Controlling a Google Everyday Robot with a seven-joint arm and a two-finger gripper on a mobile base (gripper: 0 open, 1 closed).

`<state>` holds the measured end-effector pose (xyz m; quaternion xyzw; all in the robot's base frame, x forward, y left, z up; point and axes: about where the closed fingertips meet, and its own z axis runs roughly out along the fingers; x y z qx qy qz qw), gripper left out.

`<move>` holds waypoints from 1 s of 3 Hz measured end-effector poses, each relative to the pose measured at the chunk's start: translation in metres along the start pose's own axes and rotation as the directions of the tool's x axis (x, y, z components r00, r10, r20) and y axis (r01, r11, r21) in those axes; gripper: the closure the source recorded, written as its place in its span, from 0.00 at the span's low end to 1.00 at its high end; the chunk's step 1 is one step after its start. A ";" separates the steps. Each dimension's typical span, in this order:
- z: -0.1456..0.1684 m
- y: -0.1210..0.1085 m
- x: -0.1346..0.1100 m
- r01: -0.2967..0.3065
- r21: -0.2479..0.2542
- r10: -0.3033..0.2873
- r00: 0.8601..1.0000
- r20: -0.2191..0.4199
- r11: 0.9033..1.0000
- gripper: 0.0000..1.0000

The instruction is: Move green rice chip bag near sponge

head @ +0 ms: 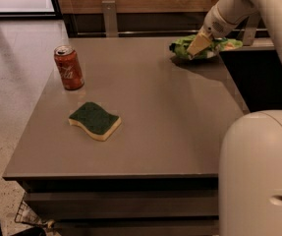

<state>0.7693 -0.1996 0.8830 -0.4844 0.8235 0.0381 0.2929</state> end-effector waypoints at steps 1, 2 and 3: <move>-0.066 -0.008 0.009 -0.006 0.103 0.008 1.000 -0.013 0.995 1.00; -0.119 -0.005 0.016 -0.011 0.176 0.013 1.000 -0.013 0.984 1.00; -0.156 0.017 0.011 0.017 0.205 -0.019 1.000 0.007 0.979 1.00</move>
Offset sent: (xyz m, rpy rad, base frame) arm -0.1093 -0.0806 0.1419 -0.1026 -0.2080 -0.1649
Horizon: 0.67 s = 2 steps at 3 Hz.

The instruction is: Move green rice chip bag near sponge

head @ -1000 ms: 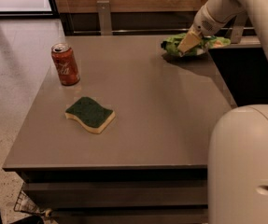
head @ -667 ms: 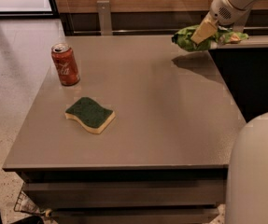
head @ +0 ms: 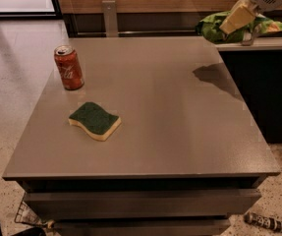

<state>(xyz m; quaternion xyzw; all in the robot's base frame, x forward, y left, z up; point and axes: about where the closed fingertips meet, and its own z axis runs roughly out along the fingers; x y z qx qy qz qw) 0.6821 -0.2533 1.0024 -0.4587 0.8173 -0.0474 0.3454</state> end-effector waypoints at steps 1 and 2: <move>-0.031 0.034 -0.011 0.058 -0.020 -0.056 0.995 0.080 0.998 1.00; -0.063 0.096 -0.028 0.147 -0.060 -0.131 0.968 0.216 0.987 1.00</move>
Offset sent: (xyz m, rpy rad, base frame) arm -0.1473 0.0924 0.0265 0.1432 -0.1269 0.3382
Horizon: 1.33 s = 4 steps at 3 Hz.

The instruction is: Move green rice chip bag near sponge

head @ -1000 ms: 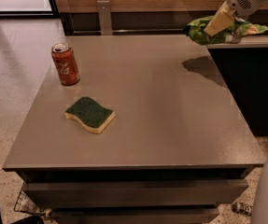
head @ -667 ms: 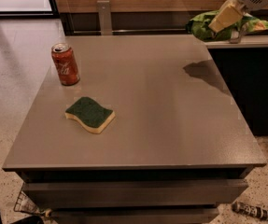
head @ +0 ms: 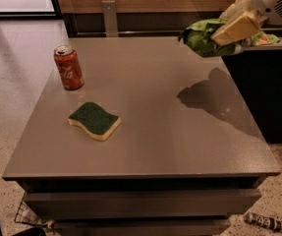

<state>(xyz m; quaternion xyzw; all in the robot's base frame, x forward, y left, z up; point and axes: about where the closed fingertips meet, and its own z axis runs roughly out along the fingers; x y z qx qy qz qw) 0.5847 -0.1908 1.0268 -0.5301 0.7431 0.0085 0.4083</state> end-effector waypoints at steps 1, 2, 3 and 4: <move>-0.007 0.040 -0.016 0.054 -0.026 -0.051 0.994 0.092 0.998 1.00; -0.015 0.078 -0.033 0.166 -0.056 -0.155 0.975 0.160 0.985 1.00; -0.016 0.079 -0.035 0.213 -0.047 -0.203 0.965 0.167 0.976 1.00; -0.016 0.079 -0.036 0.209 -0.048 -0.199 0.966 0.166 0.977 1.00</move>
Offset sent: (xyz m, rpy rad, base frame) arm -0.1104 0.0785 -0.0049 -0.0053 -0.1647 0.3938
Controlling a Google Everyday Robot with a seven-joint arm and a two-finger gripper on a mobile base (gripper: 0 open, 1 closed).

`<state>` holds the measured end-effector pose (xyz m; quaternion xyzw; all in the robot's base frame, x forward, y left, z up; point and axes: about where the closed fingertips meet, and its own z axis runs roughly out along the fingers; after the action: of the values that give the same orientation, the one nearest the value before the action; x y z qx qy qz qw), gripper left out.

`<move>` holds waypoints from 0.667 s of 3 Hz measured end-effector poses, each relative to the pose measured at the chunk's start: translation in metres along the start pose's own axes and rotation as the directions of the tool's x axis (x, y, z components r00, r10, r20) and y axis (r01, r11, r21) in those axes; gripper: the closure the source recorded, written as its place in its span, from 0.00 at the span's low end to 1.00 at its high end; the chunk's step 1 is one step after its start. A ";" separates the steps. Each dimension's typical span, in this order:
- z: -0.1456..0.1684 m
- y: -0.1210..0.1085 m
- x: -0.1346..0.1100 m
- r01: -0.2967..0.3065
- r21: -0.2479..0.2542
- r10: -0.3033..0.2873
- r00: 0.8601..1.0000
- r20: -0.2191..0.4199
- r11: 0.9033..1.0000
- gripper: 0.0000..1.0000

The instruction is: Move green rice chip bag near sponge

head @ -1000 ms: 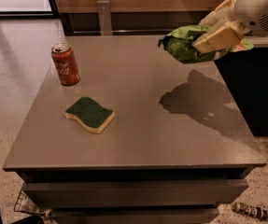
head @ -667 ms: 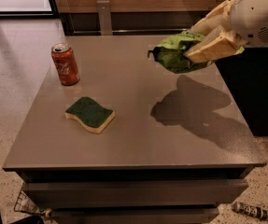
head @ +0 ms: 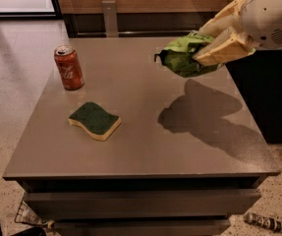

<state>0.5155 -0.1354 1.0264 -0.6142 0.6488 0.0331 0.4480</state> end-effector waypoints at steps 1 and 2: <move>0.007 0.010 -0.006 0.014 -0.008 -0.014 1.000 0.005 1.000 1.00; 0.025 0.034 -0.020 0.061 -0.046 -0.060 0.998 0.024 0.997 1.00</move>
Offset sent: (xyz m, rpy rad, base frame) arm -0.0342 0.0818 -0.0576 -0.0500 0.0129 0.1861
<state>0.4981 -0.0967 1.0065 -0.6434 0.6239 0.0413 0.4417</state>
